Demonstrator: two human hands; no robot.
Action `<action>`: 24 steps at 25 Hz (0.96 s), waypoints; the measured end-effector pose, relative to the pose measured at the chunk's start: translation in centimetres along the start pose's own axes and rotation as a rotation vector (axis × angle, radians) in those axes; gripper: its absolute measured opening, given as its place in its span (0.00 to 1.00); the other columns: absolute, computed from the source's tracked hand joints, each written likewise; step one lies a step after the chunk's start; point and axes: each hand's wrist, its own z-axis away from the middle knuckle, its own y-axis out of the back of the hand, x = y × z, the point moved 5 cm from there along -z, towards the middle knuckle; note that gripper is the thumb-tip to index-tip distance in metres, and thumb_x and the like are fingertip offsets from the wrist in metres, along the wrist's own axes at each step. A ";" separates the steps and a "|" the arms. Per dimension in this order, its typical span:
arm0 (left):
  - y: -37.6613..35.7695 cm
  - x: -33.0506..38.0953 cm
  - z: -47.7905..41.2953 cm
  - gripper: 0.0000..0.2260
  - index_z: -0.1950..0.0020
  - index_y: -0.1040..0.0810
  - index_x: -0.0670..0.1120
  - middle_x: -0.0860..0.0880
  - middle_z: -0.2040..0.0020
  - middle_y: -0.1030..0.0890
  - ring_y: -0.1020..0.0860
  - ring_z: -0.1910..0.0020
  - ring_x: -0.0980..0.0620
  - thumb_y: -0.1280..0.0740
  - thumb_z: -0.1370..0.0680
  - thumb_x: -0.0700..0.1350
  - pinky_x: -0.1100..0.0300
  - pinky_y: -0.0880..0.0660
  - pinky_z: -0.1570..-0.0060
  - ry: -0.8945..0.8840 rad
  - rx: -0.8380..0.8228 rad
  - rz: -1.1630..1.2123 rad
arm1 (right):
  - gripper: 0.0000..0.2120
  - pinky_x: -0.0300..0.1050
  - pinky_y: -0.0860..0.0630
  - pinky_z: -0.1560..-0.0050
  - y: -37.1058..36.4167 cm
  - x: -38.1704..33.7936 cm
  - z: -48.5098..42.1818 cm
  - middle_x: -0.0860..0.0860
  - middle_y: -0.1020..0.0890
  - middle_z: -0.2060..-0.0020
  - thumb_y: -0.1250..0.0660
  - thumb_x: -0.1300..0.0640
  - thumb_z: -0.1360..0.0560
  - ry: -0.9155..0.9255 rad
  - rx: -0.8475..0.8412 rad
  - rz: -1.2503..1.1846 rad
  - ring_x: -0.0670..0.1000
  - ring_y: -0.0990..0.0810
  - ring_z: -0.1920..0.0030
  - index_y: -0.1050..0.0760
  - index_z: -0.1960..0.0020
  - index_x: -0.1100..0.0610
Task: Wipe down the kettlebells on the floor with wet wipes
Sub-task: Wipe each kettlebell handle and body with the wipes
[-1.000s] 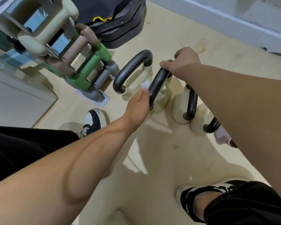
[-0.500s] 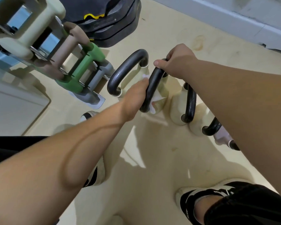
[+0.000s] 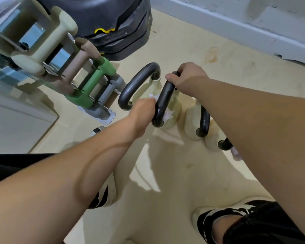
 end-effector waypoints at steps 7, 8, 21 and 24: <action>-1.4 6.0 -4.2 0.18 0.45 0.24 0.36 0.35 0.60 0.16 0.16 0.65 0.36 0.51 0.20 0.40 0.42 0.19 0.57 0.358 -0.088 0.139 | 0.21 0.45 0.34 0.56 1.3 0.4 -0.9 0.51 0.28 0.66 0.44 0.44 0.17 -0.047 -0.048 -0.085 0.57 0.28 0.58 0.31 0.63 0.55; -1.6 6.3 -5.1 0.18 0.43 0.23 0.37 0.37 0.58 0.16 0.17 0.63 0.37 0.50 0.21 0.41 0.43 0.20 0.58 0.383 -0.097 0.108 | 0.20 0.45 0.34 0.55 1.4 0.5 -1.2 0.52 0.28 0.64 0.46 0.44 0.18 -0.059 -0.053 -0.100 0.57 0.29 0.57 0.32 0.62 0.55; -1.8 1.7 -2.7 0.15 0.54 0.21 0.40 0.40 0.64 0.20 0.21 0.66 0.42 0.43 0.16 0.46 0.53 0.22 0.61 0.186 -0.213 0.342 | 0.10 0.43 0.34 0.65 1.2 0.1 -1.4 0.51 0.26 0.63 0.40 0.52 0.23 -0.059 -0.072 -0.072 0.53 0.28 0.64 0.32 0.62 0.54; -0.8 0.2 -1.4 0.18 0.60 0.23 0.43 0.47 0.67 0.18 0.20 0.67 0.51 0.44 0.16 0.49 0.58 0.20 0.55 0.063 -0.095 0.171 | 0.15 0.44 0.29 0.56 0.6 0.0 -1.3 0.53 0.22 0.57 0.39 0.45 0.22 -0.038 -0.082 -0.001 0.56 0.23 0.56 0.24 0.51 0.57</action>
